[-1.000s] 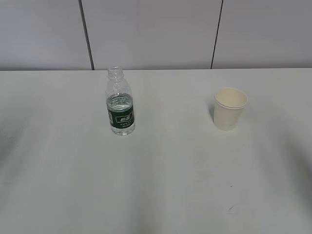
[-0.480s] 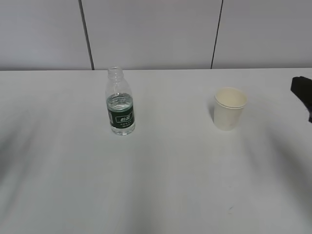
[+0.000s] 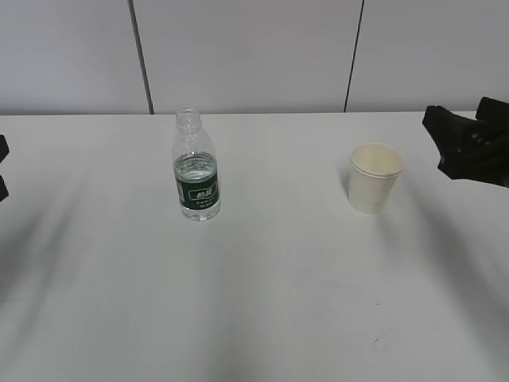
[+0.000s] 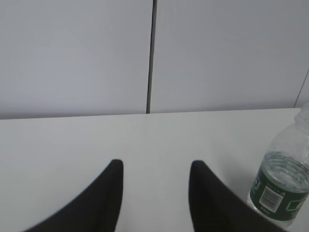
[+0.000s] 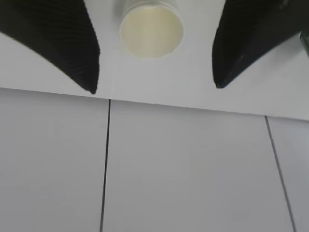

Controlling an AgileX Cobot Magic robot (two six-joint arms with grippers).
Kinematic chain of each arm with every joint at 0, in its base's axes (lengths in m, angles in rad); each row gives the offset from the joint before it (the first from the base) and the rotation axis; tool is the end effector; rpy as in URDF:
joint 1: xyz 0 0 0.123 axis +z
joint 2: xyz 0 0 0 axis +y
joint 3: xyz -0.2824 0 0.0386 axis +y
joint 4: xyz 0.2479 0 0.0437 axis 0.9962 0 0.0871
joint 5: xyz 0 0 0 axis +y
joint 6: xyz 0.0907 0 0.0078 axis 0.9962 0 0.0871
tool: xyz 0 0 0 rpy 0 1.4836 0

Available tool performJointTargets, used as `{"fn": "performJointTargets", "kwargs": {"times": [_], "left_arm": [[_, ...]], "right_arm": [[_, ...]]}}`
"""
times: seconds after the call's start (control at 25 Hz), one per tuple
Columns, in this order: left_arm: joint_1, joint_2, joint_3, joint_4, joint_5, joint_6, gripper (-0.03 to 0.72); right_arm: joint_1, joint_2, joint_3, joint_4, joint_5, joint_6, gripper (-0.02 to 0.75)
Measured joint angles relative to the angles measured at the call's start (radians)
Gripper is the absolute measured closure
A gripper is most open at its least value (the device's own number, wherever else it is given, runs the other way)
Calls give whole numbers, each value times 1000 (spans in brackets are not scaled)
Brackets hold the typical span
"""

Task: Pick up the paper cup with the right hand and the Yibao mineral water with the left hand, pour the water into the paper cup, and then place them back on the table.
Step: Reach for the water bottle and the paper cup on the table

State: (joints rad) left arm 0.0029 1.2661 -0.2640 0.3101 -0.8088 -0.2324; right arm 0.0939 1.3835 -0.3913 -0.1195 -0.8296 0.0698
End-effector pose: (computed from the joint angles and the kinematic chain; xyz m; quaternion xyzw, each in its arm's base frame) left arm 0.2105 -0.0195 0.2069 0.0667 0.7477 -0.0874 0.6549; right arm 0.2460 0.0312 0.2167 -0.0683 0.7312 0.0604 0.6761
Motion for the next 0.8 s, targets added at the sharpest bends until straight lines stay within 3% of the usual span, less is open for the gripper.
{"fn": "performJointTargets", "kwargs": {"times": [0.52,0.8], "left_arm": [[0,100,0,80,-95,-1,397],[0,116,0,80,-106,-1,397]], "right_arm": [[0,294,-6,56,-278,0,169],[0,422,-12,56,-303,0,169]]}}
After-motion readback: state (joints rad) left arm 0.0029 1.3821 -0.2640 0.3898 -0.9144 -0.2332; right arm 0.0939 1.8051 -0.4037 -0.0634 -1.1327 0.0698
